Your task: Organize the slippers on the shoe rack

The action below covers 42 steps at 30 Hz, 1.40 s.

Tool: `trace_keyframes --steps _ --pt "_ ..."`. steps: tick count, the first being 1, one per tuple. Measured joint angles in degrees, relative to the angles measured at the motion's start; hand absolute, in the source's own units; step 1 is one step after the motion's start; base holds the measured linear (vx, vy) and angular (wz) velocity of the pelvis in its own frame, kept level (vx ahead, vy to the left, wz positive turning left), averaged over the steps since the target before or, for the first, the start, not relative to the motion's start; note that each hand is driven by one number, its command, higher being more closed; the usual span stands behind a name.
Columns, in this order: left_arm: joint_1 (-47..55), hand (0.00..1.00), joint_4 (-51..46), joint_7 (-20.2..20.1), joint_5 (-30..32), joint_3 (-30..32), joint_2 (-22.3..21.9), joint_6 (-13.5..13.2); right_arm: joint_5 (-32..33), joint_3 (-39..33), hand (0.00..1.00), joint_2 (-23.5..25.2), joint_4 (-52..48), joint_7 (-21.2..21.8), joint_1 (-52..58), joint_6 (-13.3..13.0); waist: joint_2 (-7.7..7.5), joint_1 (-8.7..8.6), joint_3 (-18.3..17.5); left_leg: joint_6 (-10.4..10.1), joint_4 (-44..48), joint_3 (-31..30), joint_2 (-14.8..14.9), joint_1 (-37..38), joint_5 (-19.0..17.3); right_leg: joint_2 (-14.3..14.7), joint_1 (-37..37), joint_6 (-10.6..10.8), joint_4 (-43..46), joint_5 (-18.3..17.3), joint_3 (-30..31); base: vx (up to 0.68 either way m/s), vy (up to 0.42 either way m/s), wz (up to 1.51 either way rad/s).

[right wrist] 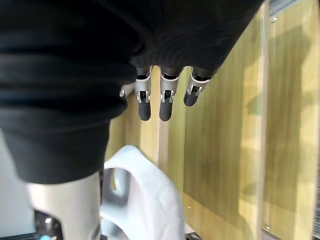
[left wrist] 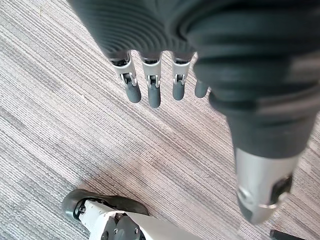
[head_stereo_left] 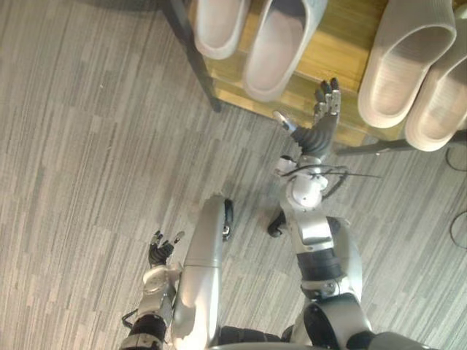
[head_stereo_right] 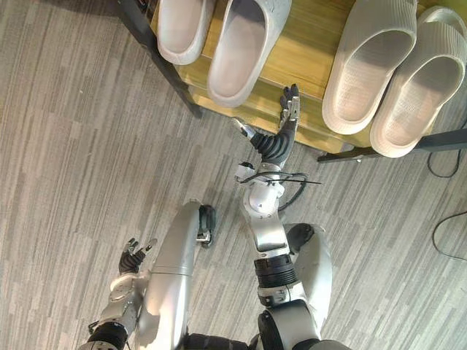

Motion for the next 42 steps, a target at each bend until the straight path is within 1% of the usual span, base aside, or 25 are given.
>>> trace_keyframes --steps 5,9,16,20,27,30,33,34,42 --pt "-0.25 0.00 0.02 0.03 0.84 0.00 -0.06 0.11 2.24 0.00 0.00 0.00 1.39 0.76 -0.47 -0.29 0.01 0.22 0.00 -0.24 1.02 -0.24 -0.03 -1.35 -0.19 -0.45 -1.25 0.64 1.13 -0.49 0.01 -0.02 0.005 0.01" --pt "-0.47 0.00 0.09 -0.06 1.34 -0.03 -0.02 0.63 3.55 -0.49 0.00 -0.02 5.04 0.85 -2.37 -0.46 0.02 0.36 0.00 -0.32 2.18 -0.55 -0.17 -2.39 -0.26 -0.92 -2.00 0.20 2.31 -0.77 -0.06 -0.04 0.015 0.04" --pt "-1.29 0.00 0.36 -0.06 1.33 -0.06 -0.36 0.99 6.83 -1.09 0.00 -0.05 5.57 0.75 -5.34 -0.47 0.11 1.90 -0.02 -0.40 2.39 -1.28 -0.60 -3.12 -0.21 -1.19 -2.12 0.29 2.68 -1.34 -0.61 -0.03 0.009 0.05" --pt "-1.52 0.00 0.53 -0.06 1.34 -0.06 -0.55 0.97 7.24 -1.70 0.00 -0.18 7.66 0.72 -7.89 -0.65 0.23 2.36 -0.06 -0.42 2.70 -1.55 -1.09 -3.56 -0.21 -1.70 -2.40 0.02 3.31 -1.51 -0.60 -0.01 0.010 0.08" --pt "-2.37 0.00 1.13 -0.06 1.33 -0.05 -0.87 0.97 8.92 -1.73 0.00 -0.29 8.06 0.73 -9.41 -0.72 0.77 3.37 0.05 -0.43 2.98 -1.68 -1.25 -3.95 -0.22 -1.90 -2.67 0.09 3.52 -1.60 -0.60 -0.01 0.004 0.00" --pt "-2.61 0.00 1.33 -0.06 1.33 -0.06 -0.93 0.95 9.06 -1.74 0.00 -0.34 10.41 0.77 -10.00 -0.80 0.94 3.57 0.03 -0.43 2.99 -1.69 -1.26 -3.95 -0.22 -1.93 -2.67 0.40 3.57 -1.78 -0.60 -0.03 0.007 0.00" --pt "-3.16 0.00 2.30 -0.06 1.33 -0.06 -1.11 0.90 9.12 -1.74 0.00 -0.48 12.61 0.86 -11.65 -0.78 1.49 3.81 0.00 -0.43 3.07 -1.69 -1.27 -3.96 -0.22 -1.96 -2.67 0.32 3.66 -1.81 -0.61 -0.02 0.006 0.00" --pt "-3.38 0.00 2.29 -0.06 1.33 -0.06 -1.30 0.87 9.13 -1.74 0.00 -0.52 12.62 0.91 -12.36 -0.79 1.79 4.06 0.01 -0.43 3.08 -1.70 -1.28 -3.96 -0.22 -2.00 -2.68 0.28 3.73 -1.83 -0.61 0.00 0.000 0.00" --pt "-4.17 0.00 2.29 -0.06 1.28 -0.05 -2.02 0.73 9.78 -2.34 0.00 -1.27 15.37 1.17 -17.62 -0.77 2.59 5.59 0.01 -0.45 3.07 -1.83 -1.39 -4.03 -0.22 -2.11 -2.70 0.21 3.88 -1.89 -0.68 0.00 0.001 0.00"
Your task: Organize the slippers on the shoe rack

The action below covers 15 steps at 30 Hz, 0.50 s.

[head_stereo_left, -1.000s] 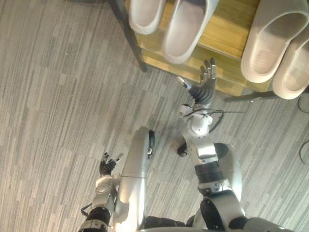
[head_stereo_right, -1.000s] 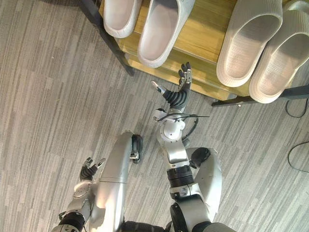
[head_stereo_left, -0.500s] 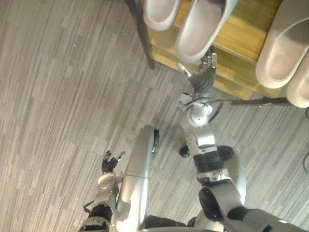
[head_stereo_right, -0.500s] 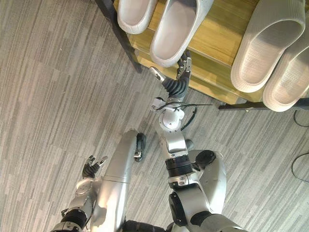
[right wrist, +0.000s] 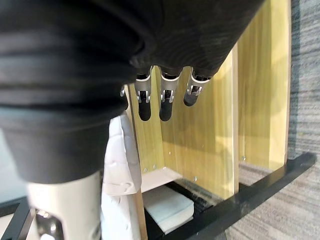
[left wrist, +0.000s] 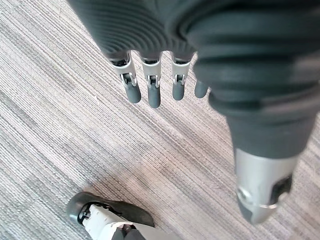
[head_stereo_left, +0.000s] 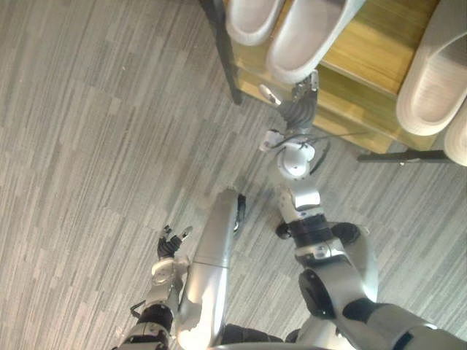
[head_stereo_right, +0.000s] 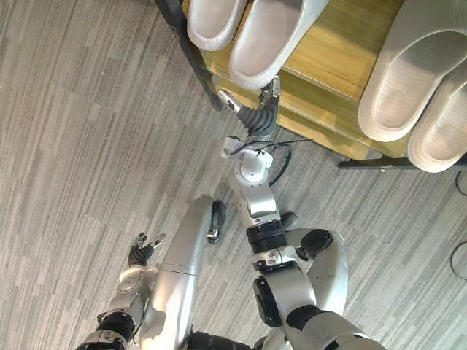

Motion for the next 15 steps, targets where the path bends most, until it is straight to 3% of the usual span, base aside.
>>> trace_keyframes --steps 15 --pt "-1.54 0.00 2.18 0.00 -0.15 0.02 -0.96 -0.06 3.72 -2.67 0.00 -3.36 3.55 -1.05 -5.00 0.01 1.64 0.95 -0.07 0.03 -0.02 -0.14 -0.81 -0.26 0.02 -0.77 0.00 0.33 0.21 -0.20 -0.13 -0.01 0.003 0.02"
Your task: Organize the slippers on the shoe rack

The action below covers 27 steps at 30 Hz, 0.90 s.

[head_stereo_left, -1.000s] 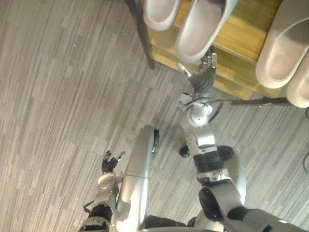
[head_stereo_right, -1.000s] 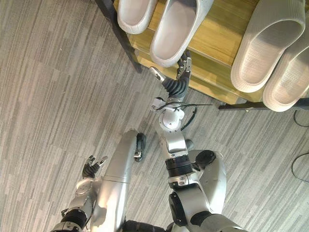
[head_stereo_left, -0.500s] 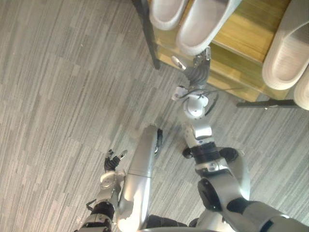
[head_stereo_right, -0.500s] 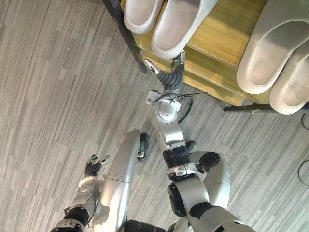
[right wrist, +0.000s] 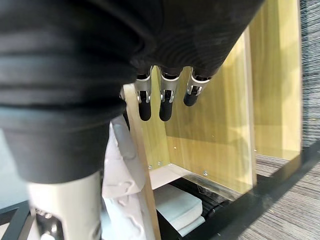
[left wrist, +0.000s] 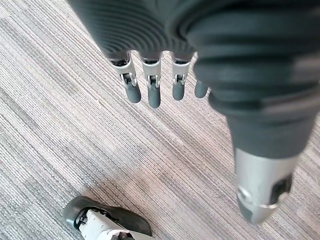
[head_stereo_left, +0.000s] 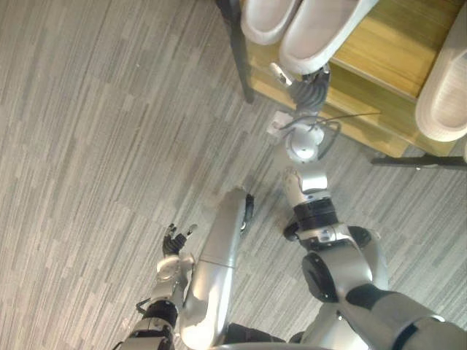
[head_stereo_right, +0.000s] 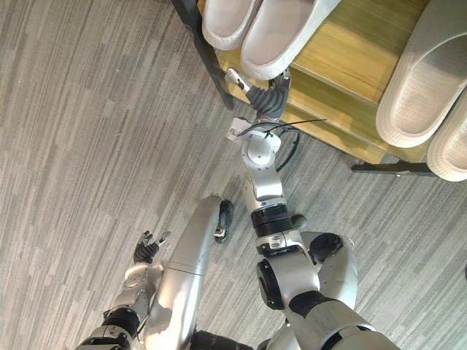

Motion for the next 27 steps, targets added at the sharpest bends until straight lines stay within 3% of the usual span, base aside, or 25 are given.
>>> trace_keyframes --steps 17,27 --pt "-0.04 0.00 0.08 0.00 -1.82 0.07 -0.02 -0.08 2.85 -2.30 0.00 -1.08 0.20 -0.22 0.23 -0.01 0.01 -0.13 0.00 -0.08 -0.52 0.25 0.01 0.52 0.07 0.00 0.17 -0.02 -0.27 0.01 0.12 0.00 0.000 0.00" --pt "0.02 0.00 0.00 -0.23 -2.19 0.37 -0.02 0.20 4.49 -3.53 0.00 -1.07 -0.17 0.31 6.15 -0.02 0.03 -0.93 -0.02 -0.06 -1.23 1.46 0.88 2.61 0.06 0.73 1.11 -0.42 -0.97 0.30 1.07 -0.03 0.000 -0.05"
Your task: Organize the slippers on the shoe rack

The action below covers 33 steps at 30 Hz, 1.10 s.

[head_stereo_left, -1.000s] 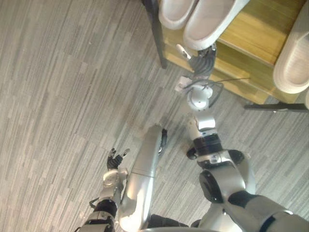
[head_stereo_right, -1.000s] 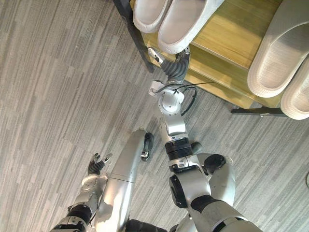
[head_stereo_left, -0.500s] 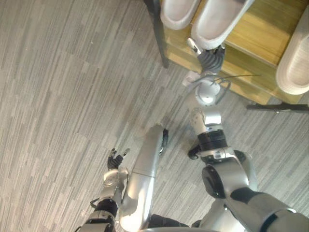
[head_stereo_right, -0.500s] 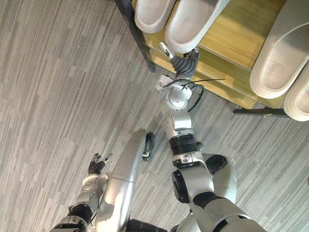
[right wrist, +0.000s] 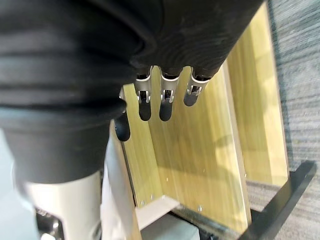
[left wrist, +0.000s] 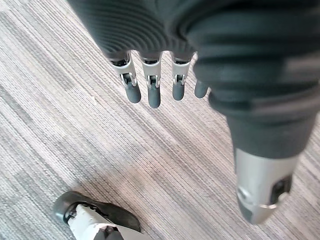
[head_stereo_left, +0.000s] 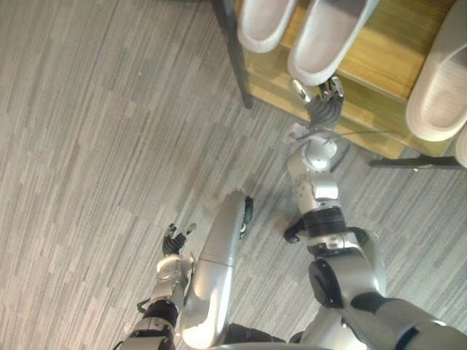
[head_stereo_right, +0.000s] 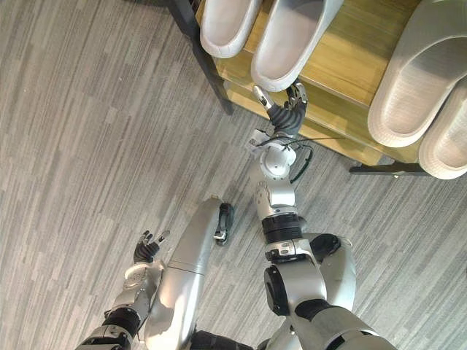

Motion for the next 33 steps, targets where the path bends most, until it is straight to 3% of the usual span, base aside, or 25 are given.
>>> trace_keyframes --steps 11,18,22,25,30,33 --pt "0.11 0.00 0.19 -0.12 -0.42 1.93 -0.24 0.11 0.23 0.35 0.00 0.17 -0.12 2.11 2.33 0.02 -0.02 -0.79 0.00 -0.01 0.10 0.17 0.79 0.43 0.00 0.92 0.04 -0.69 -0.16 0.39 0.27 -0.02 -0.003 -0.02" --pt "0.44 0.00 0.54 -0.10 -0.59 4.25 -0.66 0.32 -4.71 7.17 0.00 2.84 -9.97 4.26 17.65 0.55 -0.58 -4.05 -0.23 0.05 -2.66 1.04 1.28 7.83 -0.04 1.82 6.97 -0.29 -3.01 0.45 0.01 -0.02 0.009 -0.04" --pt "3.56 0.00 0.50 -0.19 -0.53 5.30 0.24 0.30 -8.94 10.07 0.00 3.50 -11.59 7.29 28.08 0.71 -2.29 -6.32 -1.12 -0.39 -8.94 2.11 1.63 16.46 0.81 3.39 14.73 -0.15 -8.54 1.63 -0.79 0.00 -0.014 -0.08" --pt "5.64 0.00 0.49 -0.37 -0.41 4.70 1.68 0.23 -10.63 11.61 0.00 3.20 -11.40 9.51 33.17 0.78 -4.30 -7.39 -2.21 -0.95 -13.83 2.68 1.48 21.59 2.21 4.32 19.32 -1.24 -12.68 3.02 -1.48 0.07 -0.043 -0.03" --pt "9.15 0.00 0.71 -1.67 1.14 -2.63 6.36 0.05 -15.84 13.23 0.00 0.46 -6.79 13.61 39.73 0.96 -7.12 -9.03 -4.13 -2.17 -28.87 3.30 0.67 34.41 7.51 7.35 31.62 -0.39 -26.45 7.59 -4.24 0.11 -0.035 0.00" --pt "9.70 0.00 2.30 -2.83 2.63 -5.53 7.04 0.12 -18.87 13.09 0.00 -2.47 0.16 15.27 42.01 1.52 -7.65 -9.24 -7.60 -2.31 -36.61 3.26 -0.07 39.21 10.51 9.00 36.59 0.37 -34.04 10.49 -5.81 0.10 0.022 0.06"
